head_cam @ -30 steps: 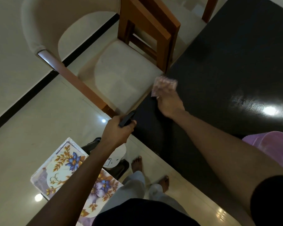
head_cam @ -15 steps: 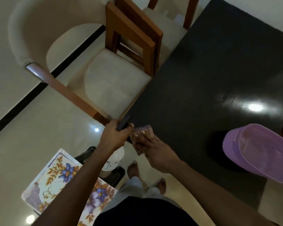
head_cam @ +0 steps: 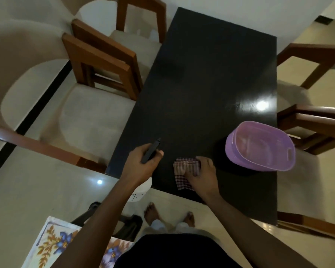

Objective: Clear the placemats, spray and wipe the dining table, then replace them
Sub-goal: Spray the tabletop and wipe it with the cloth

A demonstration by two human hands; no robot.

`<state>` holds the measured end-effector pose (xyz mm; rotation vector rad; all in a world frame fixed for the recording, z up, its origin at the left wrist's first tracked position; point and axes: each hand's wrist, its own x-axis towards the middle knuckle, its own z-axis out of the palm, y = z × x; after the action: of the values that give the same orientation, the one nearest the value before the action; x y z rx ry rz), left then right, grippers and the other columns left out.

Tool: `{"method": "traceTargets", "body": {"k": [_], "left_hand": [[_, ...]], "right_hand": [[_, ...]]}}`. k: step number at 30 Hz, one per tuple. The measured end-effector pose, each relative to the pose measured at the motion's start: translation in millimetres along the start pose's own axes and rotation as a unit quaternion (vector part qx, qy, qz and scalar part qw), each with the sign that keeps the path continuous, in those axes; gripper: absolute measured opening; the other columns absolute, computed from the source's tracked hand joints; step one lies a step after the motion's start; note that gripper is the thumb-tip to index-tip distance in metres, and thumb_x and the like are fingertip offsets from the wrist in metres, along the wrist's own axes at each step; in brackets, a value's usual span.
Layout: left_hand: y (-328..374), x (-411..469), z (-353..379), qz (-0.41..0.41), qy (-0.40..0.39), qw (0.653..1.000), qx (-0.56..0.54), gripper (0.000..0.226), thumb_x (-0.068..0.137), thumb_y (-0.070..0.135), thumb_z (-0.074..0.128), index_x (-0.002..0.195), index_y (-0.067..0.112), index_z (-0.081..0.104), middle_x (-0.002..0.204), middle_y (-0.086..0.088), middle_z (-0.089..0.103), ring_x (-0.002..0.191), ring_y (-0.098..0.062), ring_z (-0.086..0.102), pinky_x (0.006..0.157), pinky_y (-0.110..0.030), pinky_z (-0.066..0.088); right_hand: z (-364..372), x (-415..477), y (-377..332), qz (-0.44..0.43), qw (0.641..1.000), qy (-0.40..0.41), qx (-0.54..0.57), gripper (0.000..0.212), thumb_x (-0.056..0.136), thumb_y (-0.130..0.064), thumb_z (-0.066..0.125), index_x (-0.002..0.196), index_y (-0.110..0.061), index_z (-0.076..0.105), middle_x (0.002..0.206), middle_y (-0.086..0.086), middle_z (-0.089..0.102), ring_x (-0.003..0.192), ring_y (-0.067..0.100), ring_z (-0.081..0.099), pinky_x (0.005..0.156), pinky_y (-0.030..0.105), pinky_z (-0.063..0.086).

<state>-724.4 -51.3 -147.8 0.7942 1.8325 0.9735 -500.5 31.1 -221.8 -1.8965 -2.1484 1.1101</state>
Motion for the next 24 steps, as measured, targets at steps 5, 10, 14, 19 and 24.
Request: {"method": "traceTargets", "body": {"k": [5,10,14,19,24], "left_hand": [[21,5,23,0.031,-0.017,0.999,-0.005,0.02,0.101,0.033,0.068,0.1,0.013,0.068,0.094,-0.019,0.069,0.088,-0.037,0.069,0.063,-0.036,0.061],[41,16,51,0.08,-0.022,0.997,0.007,0.017,0.1,0.036,0.069,0.093,0.02,0.066,0.085,-0.007,0.065,0.085,-0.032,0.066,0.067,-0.049,0.06],[70,24,77,0.135,-0.061,0.989,-0.001,0.009,0.099,0.032,0.07,0.1,0.024,0.066,0.094,0.005,0.069,0.088,-0.011,0.068,0.078,-0.043,0.062],[116,30,121,0.204,-0.093,0.974,-0.016,0.021,0.099,0.032,0.073,0.102,0.013,0.062,0.092,-0.01,0.064,0.085,-0.035,0.064,0.078,-0.057,0.058],[169,34,182,0.263,-0.092,0.959,-0.045,0.02,0.1,0.023,0.073,0.103,0.007,0.06,0.094,-0.017,0.063,0.082,-0.045,0.062,0.072,-0.06,0.057]], "right_hand": [[9,11,-7,0.113,0.989,-0.036,0.088,0.067,0.085,-0.021,0.083,0.14,-0.015,0.046,0.139,0.005,0.057,0.127,0.024,0.061,0.099,0.034,0.053],[-2,18,0,0.152,0.97,-0.093,0.166,0.043,0.085,-0.032,0.081,0.124,-0.021,0.069,0.12,-0.002,0.074,0.108,0.019,0.072,0.092,0.04,0.06],[-64,9,-2,0.165,0.923,-0.14,0.319,0.035,0.09,-0.023,0.079,0.122,-0.029,0.067,0.114,-0.006,0.076,0.105,0.013,0.072,0.094,0.038,0.058],[-188,-6,23,0.132,0.879,-0.147,0.435,0.04,0.09,-0.008,0.074,0.127,-0.022,0.066,0.114,-0.001,0.079,0.109,0.017,0.074,0.098,0.043,0.056],[-284,24,77,0.153,0.891,-0.042,0.426,0.048,0.087,-0.006,0.075,0.13,-0.021,0.061,0.12,0.007,0.074,0.112,0.027,0.071,0.099,0.051,0.058]]}}
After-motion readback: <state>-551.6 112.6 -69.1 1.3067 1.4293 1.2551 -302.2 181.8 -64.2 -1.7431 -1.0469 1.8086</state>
